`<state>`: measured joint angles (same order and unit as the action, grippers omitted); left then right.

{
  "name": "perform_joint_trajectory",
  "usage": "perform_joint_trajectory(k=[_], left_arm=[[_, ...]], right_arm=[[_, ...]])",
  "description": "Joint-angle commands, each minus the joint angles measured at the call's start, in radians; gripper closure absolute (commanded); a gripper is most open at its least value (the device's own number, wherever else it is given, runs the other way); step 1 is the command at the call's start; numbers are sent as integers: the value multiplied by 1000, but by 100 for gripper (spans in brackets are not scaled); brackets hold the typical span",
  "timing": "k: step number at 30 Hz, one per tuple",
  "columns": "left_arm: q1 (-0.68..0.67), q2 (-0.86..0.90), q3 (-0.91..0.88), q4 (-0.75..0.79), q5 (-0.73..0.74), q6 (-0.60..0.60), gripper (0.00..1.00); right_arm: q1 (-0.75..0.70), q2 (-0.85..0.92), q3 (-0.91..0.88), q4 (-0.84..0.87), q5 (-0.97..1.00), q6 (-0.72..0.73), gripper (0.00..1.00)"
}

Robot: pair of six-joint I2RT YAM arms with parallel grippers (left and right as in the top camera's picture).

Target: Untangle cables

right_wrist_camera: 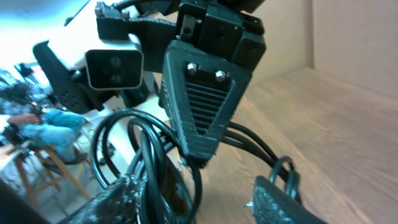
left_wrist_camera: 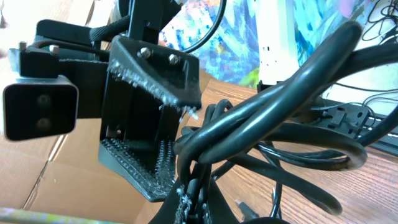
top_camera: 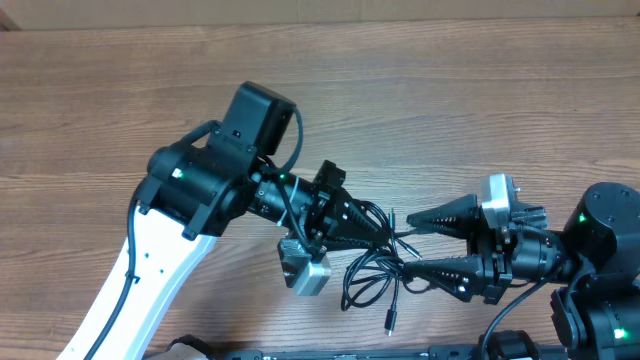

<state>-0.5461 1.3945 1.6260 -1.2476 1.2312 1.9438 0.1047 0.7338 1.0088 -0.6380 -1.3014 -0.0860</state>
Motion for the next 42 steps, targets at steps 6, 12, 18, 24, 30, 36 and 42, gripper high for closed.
perform_joint_trajectory(k=[6,12,18,24,30,36,42], left_arm=[[-38,37,17,60,51,-7,96],[-38,47,17,153,51,-157,96],[-38,47,17,183,53,-180,96],[-48,47,17,171,49,-179,96],[-70,51,17,172,39,-179,96],[-70,52,17,171,39,-179,96],[-70,52,17,158,40,-179,96]], right_arm=[[-2,-5,7,-1,-60,8,53],[-2,-5,7,-2,-89,7,60],[-2,-5,7,-2,-89,7,72],[-2,-5,7,8,-89,7,74],[-2,-5,7,32,-89,7,66],[-2,-5,7,51,-88,7,72],[-2,-5,7,86,-87,7,95]])
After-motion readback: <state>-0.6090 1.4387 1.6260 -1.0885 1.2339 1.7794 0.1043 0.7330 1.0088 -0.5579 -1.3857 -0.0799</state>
